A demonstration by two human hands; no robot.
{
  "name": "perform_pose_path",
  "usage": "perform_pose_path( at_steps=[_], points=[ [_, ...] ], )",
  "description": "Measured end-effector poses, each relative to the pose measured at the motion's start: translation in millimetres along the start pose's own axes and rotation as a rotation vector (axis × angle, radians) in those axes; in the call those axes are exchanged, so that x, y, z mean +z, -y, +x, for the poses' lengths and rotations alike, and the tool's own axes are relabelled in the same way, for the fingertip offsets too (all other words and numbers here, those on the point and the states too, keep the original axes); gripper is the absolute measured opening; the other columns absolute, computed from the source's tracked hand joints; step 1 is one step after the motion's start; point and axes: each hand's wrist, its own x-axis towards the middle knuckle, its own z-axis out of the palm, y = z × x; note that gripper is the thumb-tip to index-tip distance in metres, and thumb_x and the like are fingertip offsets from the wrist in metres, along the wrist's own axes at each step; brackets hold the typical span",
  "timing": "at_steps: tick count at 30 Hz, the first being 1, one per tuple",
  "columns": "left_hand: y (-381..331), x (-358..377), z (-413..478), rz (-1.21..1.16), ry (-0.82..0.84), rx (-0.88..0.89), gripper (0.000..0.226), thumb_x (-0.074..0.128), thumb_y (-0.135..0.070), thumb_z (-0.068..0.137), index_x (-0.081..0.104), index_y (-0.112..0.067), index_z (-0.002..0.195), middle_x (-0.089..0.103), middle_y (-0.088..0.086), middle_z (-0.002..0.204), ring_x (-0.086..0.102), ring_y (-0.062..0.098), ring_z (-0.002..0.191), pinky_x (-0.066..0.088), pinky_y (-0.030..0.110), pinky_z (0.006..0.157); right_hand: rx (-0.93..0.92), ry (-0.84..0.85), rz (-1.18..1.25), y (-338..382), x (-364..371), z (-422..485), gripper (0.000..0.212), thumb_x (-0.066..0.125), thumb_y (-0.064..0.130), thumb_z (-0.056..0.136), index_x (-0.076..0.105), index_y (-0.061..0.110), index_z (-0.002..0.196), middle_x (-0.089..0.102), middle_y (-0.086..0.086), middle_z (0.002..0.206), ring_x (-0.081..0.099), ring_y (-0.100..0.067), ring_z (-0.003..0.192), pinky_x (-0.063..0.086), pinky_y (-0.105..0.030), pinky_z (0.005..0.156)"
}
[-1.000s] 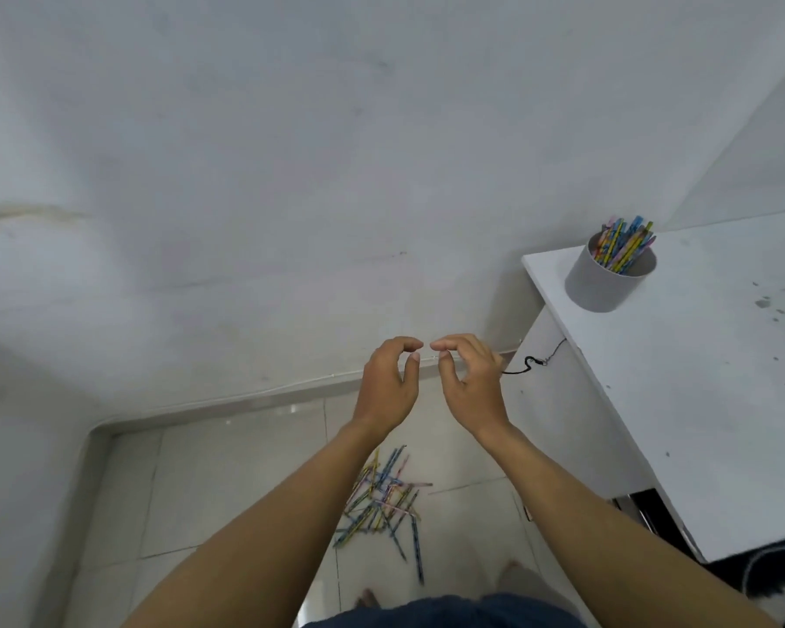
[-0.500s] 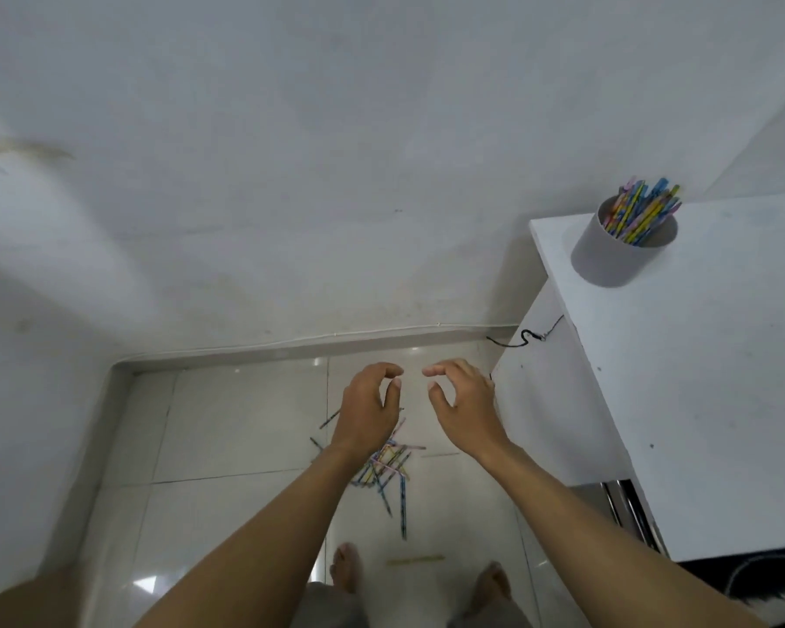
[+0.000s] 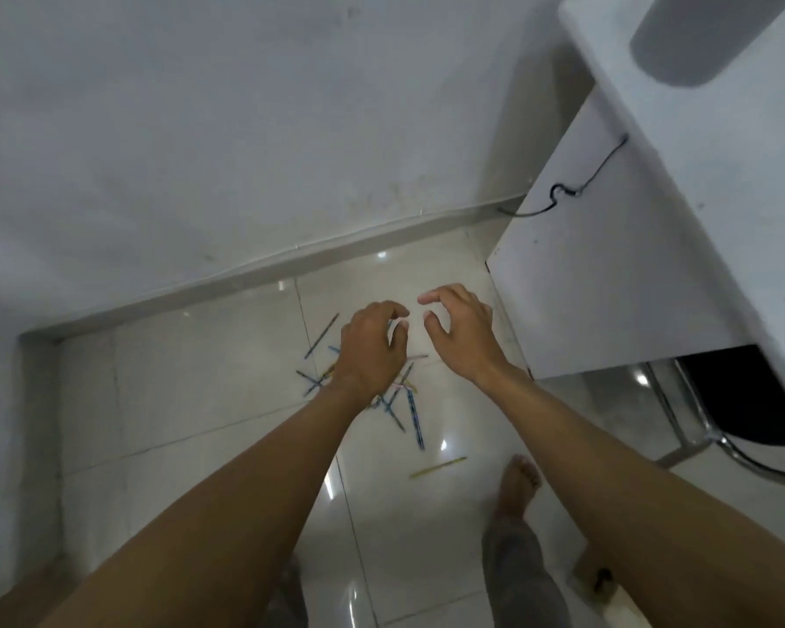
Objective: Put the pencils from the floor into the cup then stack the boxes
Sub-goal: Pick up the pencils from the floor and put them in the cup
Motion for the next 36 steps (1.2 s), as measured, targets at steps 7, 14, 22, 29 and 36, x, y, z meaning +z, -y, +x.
perform_pose_path(
  at_steps=[7, 14, 22, 29, 36],
  points=[
    [115, 49, -3, 0.021, 0.048, -0.082, 0.017, 0.054, -0.010, 0.092, 0.064, -0.007, 0.105, 0.066, 0.011, 0.105, 0.060, 0.029, 0.100, 0.046, 0.041, 0.090, 0.096, 0.091, -0.004, -46, 111, -3, 0.023, 0.055, 0.016, 0.092, 0.062, 0.023, 0.113, 0.055, 0.005, 0.117, 0.052, -0.015, 0.111, 0.022, -0.025, 0.091],
    [220, 137, -30, 0.088, 0.273, -0.301, 0.028, 0.053, -0.025, 0.094, 0.056, -0.014, 0.120, 0.057, 0.007, 0.124, 0.051, 0.027, 0.118, 0.042, 0.043, 0.097, 0.271, 0.237, -0.135, -131, 204, -12, 0.033, 0.056, 0.023, 0.091, 0.055, 0.021, 0.124, 0.050, -0.004, 0.125, 0.048, -0.026, 0.118, 0.033, -0.039, 0.094],
    [326, 227, -42, 0.079, 0.368, -0.475, 0.029, 0.051, -0.026, 0.096, 0.053, -0.015, 0.123, 0.054, 0.005, 0.128, 0.049, 0.025, 0.121, 0.037, 0.038, 0.098, 0.571, 0.441, -0.171, -225, 303, -39, 0.056, 0.056, 0.036, 0.093, 0.031, 0.022, 0.141, 0.032, -0.010, 0.139, 0.040, -0.032, 0.124, 0.041, -0.049, 0.097],
    [394, 282, -24, 0.121, 0.343, -0.517, 0.030, 0.051, -0.024, 0.096, 0.051, -0.012, 0.123, 0.054, 0.010, 0.125, 0.050, 0.029, 0.117, 0.041, 0.043, 0.098, 0.441, 0.472, -0.293, -276, 380, -24, 0.066, 0.059, 0.041, 0.090, 0.029, 0.022, 0.145, 0.031, -0.007, 0.143, 0.035, -0.031, 0.129, 0.036, -0.047, 0.098],
    [442, 322, 3, 0.253, 0.255, -0.514, 0.036, 0.049, -0.014, 0.093, 0.044, -0.011, 0.129, 0.046, 0.014, 0.129, 0.046, 0.035, 0.116, 0.037, 0.050, 0.097, 0.221, 0.388, -0.437, -309, 436, 15, 0.044, 0.054, 0.012, 0.092, 0.044, 0.017, 0.135, 0.042, -0.007, 0.138, 0.042, -0.029, 0.124, 0.037, -0.042, 0.096]
  ],
)
